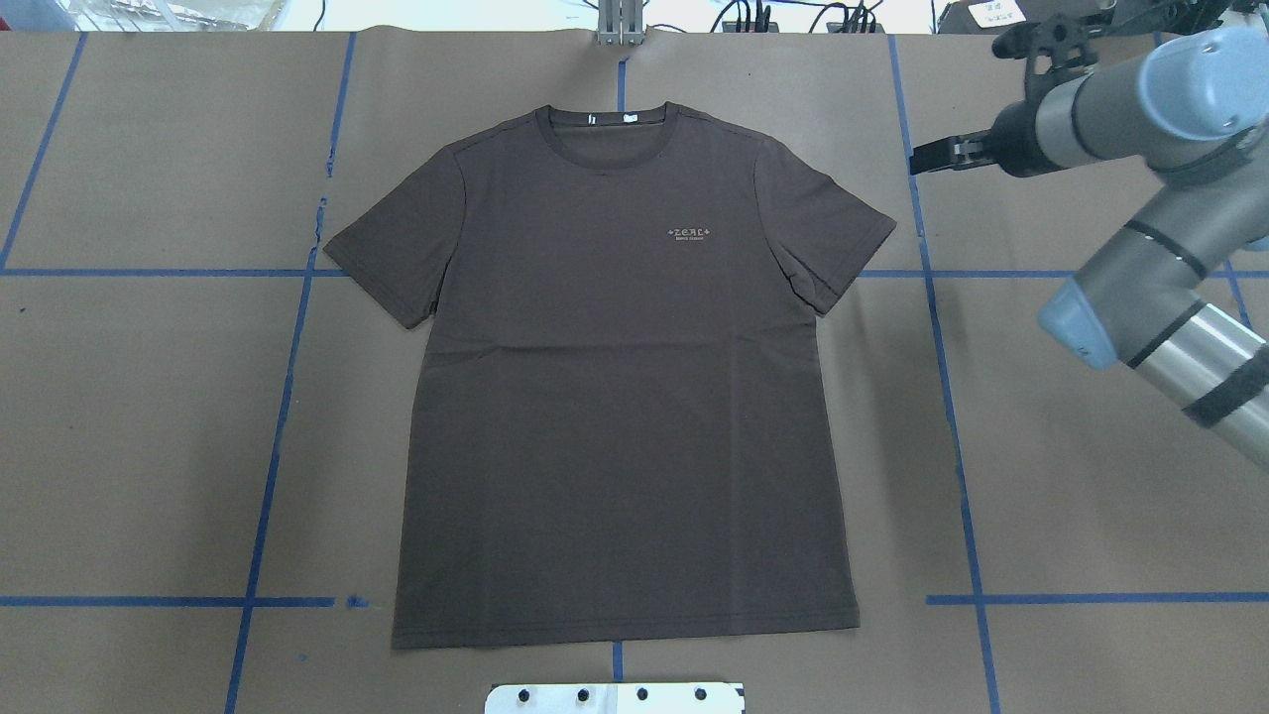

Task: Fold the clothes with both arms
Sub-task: 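Move the right gripper to the sleeve nearest it and grasp its edge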

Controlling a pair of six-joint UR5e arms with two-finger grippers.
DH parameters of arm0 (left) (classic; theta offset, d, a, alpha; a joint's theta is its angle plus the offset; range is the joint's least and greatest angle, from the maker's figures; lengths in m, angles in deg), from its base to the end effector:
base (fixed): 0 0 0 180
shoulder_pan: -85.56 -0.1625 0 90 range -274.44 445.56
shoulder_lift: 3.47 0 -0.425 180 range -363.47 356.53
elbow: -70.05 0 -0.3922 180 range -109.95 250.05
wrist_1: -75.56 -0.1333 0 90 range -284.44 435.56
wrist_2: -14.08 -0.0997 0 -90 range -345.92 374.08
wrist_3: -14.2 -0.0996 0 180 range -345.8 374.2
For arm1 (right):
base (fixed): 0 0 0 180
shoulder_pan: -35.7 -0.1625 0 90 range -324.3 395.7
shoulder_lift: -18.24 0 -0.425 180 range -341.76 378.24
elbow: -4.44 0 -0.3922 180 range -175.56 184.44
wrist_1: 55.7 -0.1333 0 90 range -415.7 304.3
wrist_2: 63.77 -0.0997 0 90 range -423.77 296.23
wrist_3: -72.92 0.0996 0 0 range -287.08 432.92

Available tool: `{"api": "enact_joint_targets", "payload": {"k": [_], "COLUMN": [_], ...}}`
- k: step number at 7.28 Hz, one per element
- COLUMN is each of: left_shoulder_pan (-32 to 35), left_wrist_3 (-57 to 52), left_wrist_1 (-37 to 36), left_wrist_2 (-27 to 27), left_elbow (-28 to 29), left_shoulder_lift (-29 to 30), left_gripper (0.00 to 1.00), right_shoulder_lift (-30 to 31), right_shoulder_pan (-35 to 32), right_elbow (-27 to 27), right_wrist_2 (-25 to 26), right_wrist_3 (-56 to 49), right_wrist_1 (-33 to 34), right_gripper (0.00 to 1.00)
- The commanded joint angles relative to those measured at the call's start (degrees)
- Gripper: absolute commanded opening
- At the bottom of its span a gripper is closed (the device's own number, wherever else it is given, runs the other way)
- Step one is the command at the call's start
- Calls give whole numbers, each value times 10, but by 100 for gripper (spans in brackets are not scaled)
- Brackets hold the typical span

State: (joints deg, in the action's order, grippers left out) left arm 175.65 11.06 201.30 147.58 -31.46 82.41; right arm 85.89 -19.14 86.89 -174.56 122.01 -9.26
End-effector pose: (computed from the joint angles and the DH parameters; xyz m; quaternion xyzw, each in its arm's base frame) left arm -0.0655 -0.4805 0.5205 0.3510 0.3349 0.1591 0.8599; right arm -0.3071 -0.6061 0.4194 0.2500 -0.4385 0.0168 0.8631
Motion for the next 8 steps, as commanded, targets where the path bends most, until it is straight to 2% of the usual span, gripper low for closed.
{"api": "enact_joint_targets", "payload": {"k": [1, 3, 5, 8], "left_shoulder_pan": [0, 0, 0, 0], "left_wrist_3": [-1, -2, -4, -6], "left_wrist_1": [0, 0, 0, 0], "left_wrist_2": [0, 0, 0, 0], "left_elbow": [-1, 0, 0, 1], "left_shoulder_lift": [0, 0, 0, 0], "left_gripper": [100, 100, 100, 100], "right_shoulder_lift": [-24, -24, -23, -25], "right_shoulder_pan": [35, 45, 60, 65], "right_elbow": [-55, -76, -88, -95], "right_wrist_2": [27, 44, 73, 75], "right_wrist_3": [39, 43, 46, 47], "right_wrist_1": [-43, -43, -43, -43], "right_gripper": [82, 74, 74, 73]}}
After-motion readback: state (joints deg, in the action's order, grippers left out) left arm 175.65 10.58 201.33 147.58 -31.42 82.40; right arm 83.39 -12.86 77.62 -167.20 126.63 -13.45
